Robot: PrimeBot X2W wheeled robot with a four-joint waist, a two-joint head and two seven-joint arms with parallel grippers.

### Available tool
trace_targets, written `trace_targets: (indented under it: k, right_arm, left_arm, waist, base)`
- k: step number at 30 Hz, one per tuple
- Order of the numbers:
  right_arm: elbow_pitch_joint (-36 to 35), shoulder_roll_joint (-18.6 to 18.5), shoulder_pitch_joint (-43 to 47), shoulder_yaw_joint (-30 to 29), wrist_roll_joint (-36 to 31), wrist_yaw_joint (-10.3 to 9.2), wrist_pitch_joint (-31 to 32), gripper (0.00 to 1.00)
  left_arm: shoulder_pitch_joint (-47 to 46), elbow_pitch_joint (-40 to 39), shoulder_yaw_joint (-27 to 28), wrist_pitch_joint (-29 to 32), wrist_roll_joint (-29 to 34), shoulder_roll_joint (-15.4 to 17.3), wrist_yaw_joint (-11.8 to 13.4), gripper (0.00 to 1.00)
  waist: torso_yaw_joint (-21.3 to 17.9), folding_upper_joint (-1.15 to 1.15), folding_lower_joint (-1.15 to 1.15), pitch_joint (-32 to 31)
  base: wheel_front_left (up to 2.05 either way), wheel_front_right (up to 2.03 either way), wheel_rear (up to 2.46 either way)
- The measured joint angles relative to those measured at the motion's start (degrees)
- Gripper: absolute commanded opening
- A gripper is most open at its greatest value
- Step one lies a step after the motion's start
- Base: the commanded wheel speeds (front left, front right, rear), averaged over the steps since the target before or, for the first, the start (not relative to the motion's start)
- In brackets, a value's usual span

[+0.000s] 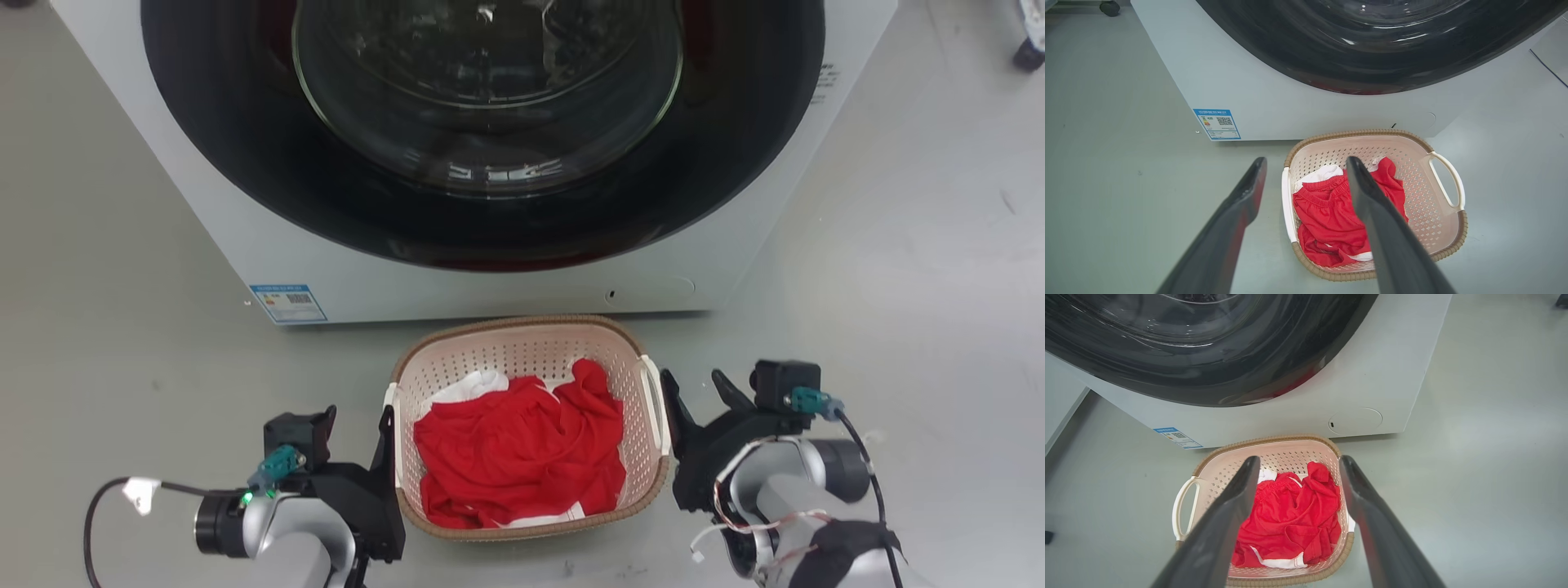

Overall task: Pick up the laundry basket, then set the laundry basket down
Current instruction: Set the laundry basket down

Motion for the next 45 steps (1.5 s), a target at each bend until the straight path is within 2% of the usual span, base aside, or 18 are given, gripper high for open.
trace_targets:
  k: [16,26,36,45]
  right_arm:
    - [-13.48,-3.0,15.88,-9.99,-8.44,-1.7,0.0,1.0]
    - [-21.96,-3.6,24.85,-16.53,-14.37,-1.76,0.0,1.0]
    - [-29.31,-3.78,33.79,-24.66,-23.29,-1.77,0.01,1.0]
    - [-35.62,-1.76,40.4,-29.13,-30.19,-1.77,0.0,1.0]
  left_arm:
    - [15.34,-16.53,6.48,0.0,7.43,2.24,1.52,1.0]
    - [22.42,-24.08,9.98,0.0,11.85,2.64,1.53,1.0]
    - [29.14,-29.72,16.21,0.0,17.48,1.49,1.58,1.0]
    - [34.28,-32.99,19.11,0.0,21.27,-0.09,1.58,1.0]
  waist:
    - [0.34,0.0,0.0,-7.75]
    - [0.36,0.0,0.0,-11.01]
    - [0.51,0.0,0.0,-13.54]
    - [0.37,0.01,0.0,-14.75]
  base:
    - [0.0,0.0,0.0]
    - [0.0,0.0,0.0]
    - [0.0,0.0,0.0]
    - [0.0,0.0,0.0]
